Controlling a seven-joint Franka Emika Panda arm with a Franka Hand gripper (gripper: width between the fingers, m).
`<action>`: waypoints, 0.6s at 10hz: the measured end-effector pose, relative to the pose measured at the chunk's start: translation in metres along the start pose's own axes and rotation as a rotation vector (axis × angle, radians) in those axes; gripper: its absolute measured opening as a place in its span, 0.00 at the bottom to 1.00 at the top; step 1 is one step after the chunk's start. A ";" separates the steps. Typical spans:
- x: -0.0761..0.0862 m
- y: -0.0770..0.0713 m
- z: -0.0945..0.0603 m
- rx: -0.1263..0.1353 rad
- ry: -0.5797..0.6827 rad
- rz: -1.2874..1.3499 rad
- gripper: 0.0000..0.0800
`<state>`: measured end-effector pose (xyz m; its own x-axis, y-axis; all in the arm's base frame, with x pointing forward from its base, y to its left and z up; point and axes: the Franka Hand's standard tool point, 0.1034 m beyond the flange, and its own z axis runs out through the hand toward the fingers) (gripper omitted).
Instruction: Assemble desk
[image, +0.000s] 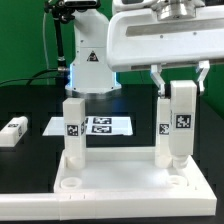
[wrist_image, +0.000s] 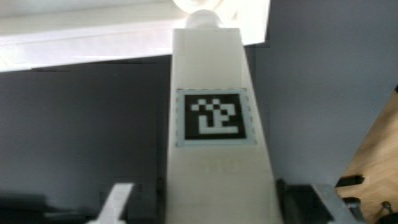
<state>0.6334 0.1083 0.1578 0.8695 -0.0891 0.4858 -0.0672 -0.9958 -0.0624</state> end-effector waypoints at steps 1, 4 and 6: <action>-0.004 0.002 0.002 -0.006 -0.022 0.004 0.36; -0.013 -0.002 0.007 -0.010 -0.053 0.000 0.36; -0.014 0.002 0.014 -0.019 -0.061 -0.001 0.36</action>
Offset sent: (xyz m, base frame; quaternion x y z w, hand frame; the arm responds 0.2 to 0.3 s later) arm 0.0030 0.0010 -0.0083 -0.0349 -0.0187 0.0028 0.9992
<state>0.6284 0.1082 0.1384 0.8977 -0.0876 0.4318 -0.0756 -0.9961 -0.0449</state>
